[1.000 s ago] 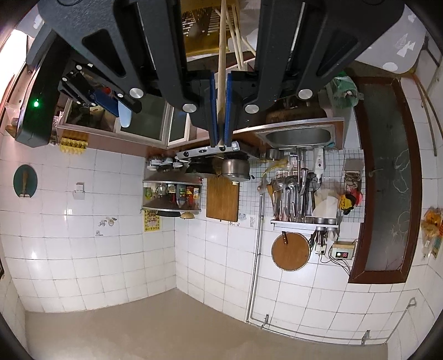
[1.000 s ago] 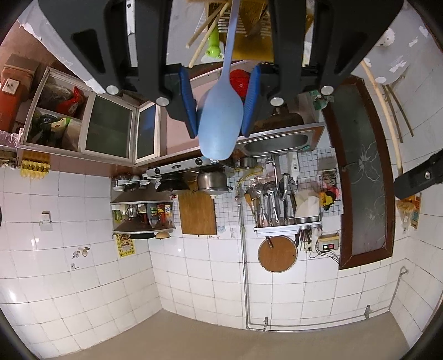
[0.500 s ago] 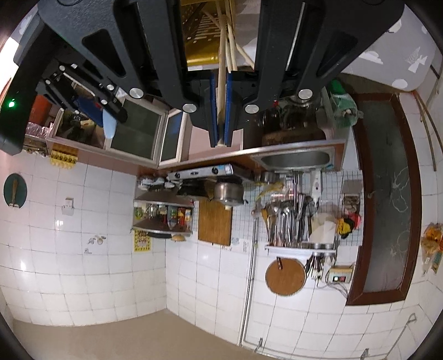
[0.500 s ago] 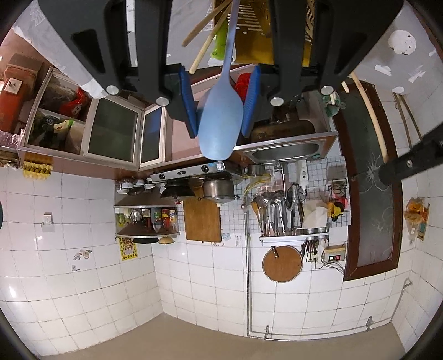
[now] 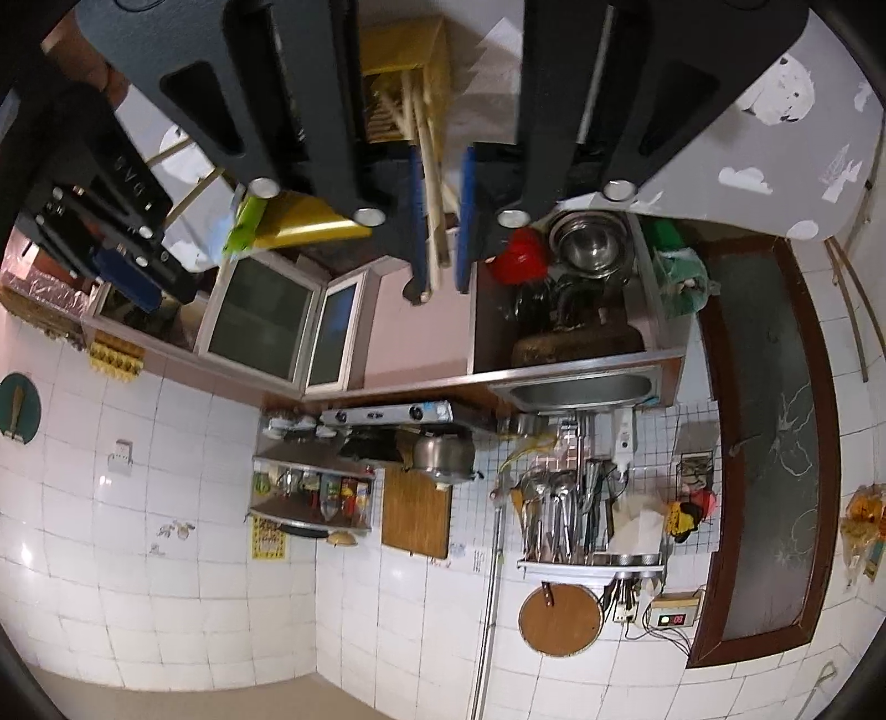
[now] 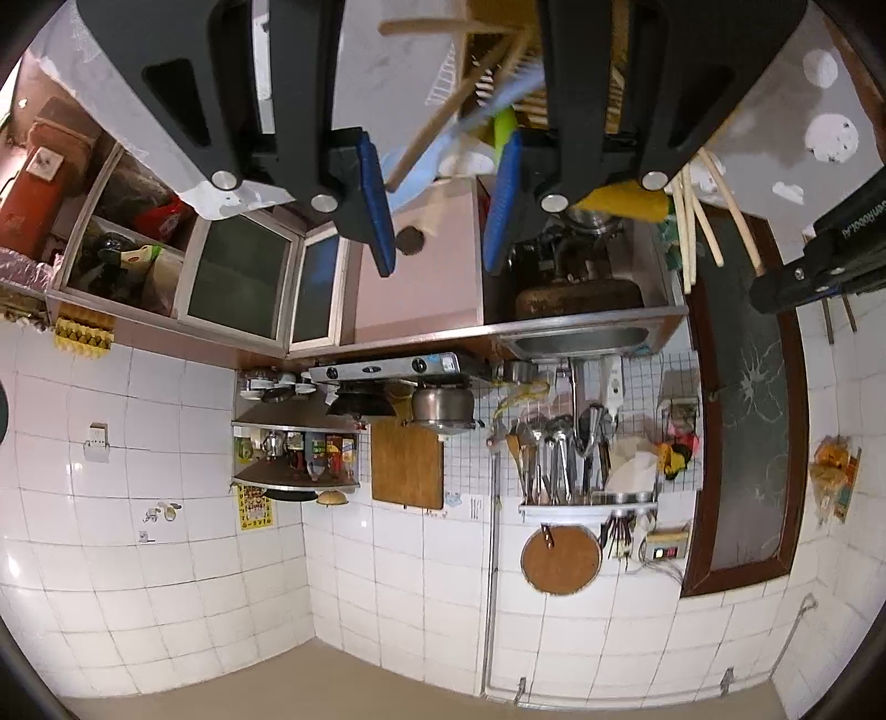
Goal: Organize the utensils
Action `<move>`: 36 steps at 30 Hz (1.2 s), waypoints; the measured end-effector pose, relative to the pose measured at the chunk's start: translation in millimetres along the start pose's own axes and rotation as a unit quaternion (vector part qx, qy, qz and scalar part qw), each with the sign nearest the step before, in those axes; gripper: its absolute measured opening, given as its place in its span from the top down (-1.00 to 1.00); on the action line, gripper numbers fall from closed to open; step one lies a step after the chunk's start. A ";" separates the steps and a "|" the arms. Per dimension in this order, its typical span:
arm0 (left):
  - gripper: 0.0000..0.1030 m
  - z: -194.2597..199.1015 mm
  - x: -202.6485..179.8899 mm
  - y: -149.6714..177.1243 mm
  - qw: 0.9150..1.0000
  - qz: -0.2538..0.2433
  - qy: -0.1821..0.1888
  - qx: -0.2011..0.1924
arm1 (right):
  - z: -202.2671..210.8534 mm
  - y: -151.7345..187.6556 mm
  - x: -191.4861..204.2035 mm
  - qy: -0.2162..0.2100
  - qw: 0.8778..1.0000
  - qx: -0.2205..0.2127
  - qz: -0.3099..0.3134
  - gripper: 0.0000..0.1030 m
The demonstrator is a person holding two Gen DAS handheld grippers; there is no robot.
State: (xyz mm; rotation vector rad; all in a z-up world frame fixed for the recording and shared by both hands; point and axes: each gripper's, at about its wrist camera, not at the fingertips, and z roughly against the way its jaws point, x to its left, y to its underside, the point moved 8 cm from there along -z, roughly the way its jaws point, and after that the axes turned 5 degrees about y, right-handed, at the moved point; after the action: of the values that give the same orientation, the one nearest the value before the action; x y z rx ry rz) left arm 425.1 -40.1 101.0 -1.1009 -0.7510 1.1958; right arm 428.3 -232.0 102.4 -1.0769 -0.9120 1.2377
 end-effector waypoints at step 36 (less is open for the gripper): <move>-0.90 209.5 -1.3 156.0 0.998 0.018 -0.056 -0.010 | 222.1 146.3 -36.1 -0.027 0.999 0.040 -0.009 -0.92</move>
State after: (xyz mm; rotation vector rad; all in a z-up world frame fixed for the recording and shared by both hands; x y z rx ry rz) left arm 181.5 12.2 22.4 -1.0737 -0.8331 1.2907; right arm 172.6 -238.1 21.1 -0.9733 -0.9036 1.2840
